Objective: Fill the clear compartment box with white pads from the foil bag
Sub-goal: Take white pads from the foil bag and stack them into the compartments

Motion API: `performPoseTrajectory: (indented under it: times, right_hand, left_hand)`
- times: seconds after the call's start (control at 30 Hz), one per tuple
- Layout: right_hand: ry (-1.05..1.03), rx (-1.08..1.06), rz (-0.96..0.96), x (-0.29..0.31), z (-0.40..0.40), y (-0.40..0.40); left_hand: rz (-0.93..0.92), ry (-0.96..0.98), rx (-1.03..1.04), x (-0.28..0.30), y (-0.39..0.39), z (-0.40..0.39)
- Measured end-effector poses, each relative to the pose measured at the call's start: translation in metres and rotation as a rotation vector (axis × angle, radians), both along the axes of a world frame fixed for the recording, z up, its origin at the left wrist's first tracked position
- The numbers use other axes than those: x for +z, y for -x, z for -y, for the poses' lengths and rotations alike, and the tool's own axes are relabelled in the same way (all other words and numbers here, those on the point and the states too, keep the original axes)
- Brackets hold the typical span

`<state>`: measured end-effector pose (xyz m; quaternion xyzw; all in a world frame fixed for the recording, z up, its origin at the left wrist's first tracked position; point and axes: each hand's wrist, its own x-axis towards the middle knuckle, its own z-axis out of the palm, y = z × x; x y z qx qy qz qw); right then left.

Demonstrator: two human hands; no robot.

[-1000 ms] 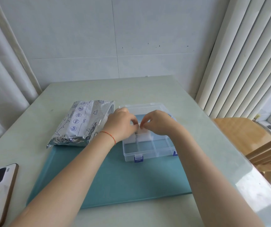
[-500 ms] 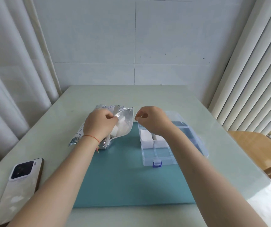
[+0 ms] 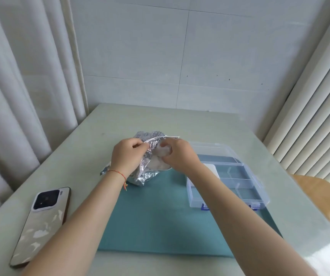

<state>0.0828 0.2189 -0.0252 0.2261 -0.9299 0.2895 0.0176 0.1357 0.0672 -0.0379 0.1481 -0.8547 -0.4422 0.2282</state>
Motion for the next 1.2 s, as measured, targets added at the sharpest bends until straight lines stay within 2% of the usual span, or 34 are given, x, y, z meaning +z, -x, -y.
performPoseTrajectory:
  times: [0.23,0.47,0.63,0.9,1.2]
  right_hand:
    - [-0.244,0.003,-0.080,-0.005,0.010,0.006]
    - [-0.269,-0.035,-0.058,0.000,0.004,0.008]
    - [-0.197,-0.001,0.089,0.005,-0.001,0.010]
    - [-0.200,0.044,0.163,0.012,-0.006,0.011]
    - [0.147,-0.049,0.258,0.042,-0.047,0.001]
  left_hand:
    - [-0.001,-0.039,0.038,-0.007,0.004,0.003]
    - [-0.073,-0.095,0.098,-0.013,0.007,0.000]
    - [-0.087,-0.087,0.076,-0.013,0.007,-0.005]
    - [-0.084,-0.030,0.047,-0.013,0.007,-0.006]
    - [-0.020,0.024,-0.039,-0.005,0.011,-0.010]
